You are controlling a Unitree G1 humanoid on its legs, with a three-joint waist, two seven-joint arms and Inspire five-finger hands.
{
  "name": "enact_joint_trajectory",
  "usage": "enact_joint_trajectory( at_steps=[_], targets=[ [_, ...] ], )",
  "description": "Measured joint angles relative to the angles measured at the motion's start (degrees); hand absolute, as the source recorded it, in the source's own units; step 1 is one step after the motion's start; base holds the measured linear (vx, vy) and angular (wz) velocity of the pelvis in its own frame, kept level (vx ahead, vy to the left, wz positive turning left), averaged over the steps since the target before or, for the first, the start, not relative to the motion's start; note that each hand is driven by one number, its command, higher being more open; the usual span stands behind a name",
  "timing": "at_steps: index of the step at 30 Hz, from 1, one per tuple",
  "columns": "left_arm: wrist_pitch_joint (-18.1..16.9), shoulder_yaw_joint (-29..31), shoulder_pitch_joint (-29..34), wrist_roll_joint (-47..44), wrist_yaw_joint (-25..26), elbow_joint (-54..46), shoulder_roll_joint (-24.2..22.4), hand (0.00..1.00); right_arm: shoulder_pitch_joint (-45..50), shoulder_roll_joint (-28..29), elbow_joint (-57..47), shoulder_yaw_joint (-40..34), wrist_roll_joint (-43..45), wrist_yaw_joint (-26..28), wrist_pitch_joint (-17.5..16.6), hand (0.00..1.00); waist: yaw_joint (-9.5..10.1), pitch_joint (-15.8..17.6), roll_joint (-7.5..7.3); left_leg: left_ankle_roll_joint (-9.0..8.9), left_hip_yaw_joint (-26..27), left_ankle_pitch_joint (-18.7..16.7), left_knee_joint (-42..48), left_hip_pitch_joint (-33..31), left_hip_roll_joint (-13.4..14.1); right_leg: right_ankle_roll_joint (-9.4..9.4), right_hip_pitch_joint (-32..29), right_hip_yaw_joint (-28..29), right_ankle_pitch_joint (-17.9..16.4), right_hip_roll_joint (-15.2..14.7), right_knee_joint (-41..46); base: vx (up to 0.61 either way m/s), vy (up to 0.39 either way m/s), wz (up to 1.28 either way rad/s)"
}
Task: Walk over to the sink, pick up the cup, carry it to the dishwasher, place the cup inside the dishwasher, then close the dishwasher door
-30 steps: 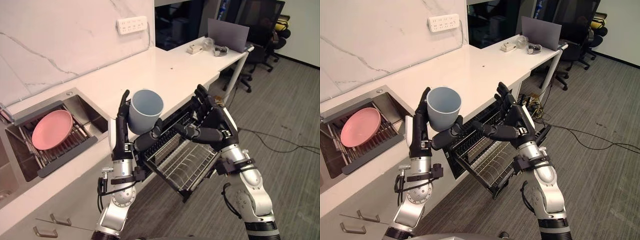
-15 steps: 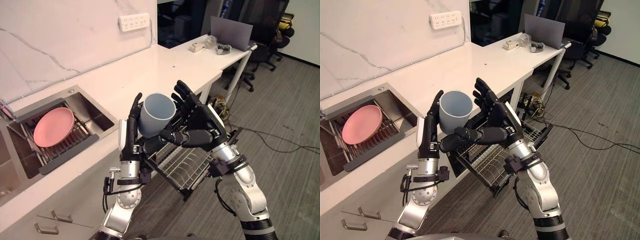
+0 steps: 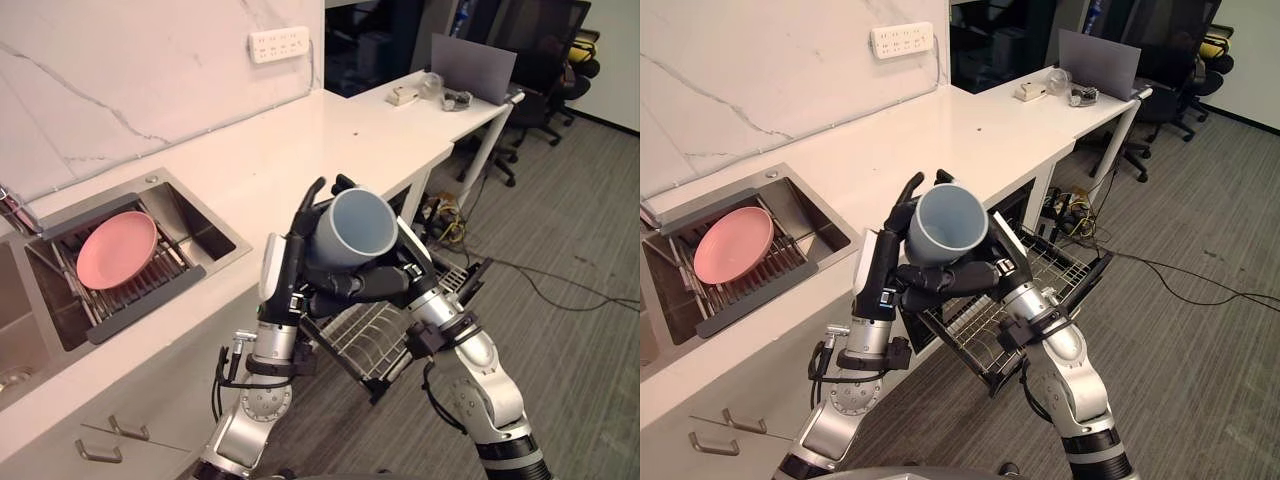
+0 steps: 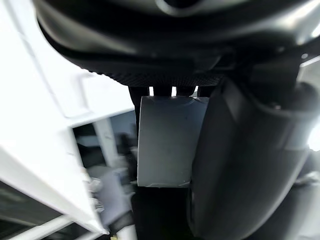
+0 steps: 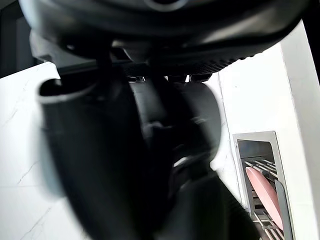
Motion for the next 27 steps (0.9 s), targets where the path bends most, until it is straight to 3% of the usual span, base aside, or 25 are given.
enact_joint_trajectory(
  at_steps=[20, 21, 27],
  targets=[
    [0.35, -1.28, -1.68, -4.74, -0.1, -0.05, 0.22, 0.0, -1.95, -0.3, 1.35, 0.64, 0.82, -4.97, -3.18, 0.0, -0.06, 0.01, -0.08, 0.01, -0.28, 0.44, -0.08, -0.2, 0.0, 0.07, -0.11, -0.21, 0.05, 0.01, -0.03, 0.0, 0.007, 0.01],
    [0.35, -1.3, -1.68, -4.85, -0.1, 0.0, 0.27, 1.0, -1.95, -0.3, 1.35, 0.65, 0.74, -5.0, -3.17, 0.0, -0.06, 0.02, -0.08, 0.01, -0.13, 0.44, -0.08, -0.25, 0.01, 0.1, -0.24, -0.03, 0.07, 0.02, -0.03, 0.0, 0.0, -0.07],
    [0.3, -2.46, -1.0, -6.94, -0.93, 0.36, 1.09, 1.0, -1.95, -0.18, 1.33, 0.15, 0.67, -5.64, -3.17, 0.0, -0.19, 0.07, -0.17, 0.01, 0.32, 0.44, -0.08, -0.42, 0.02, 0.18, -0.62, 0.47, 0.15, 0.02, -0.02, 0.0, 0.0, -0.03]
  ],
)
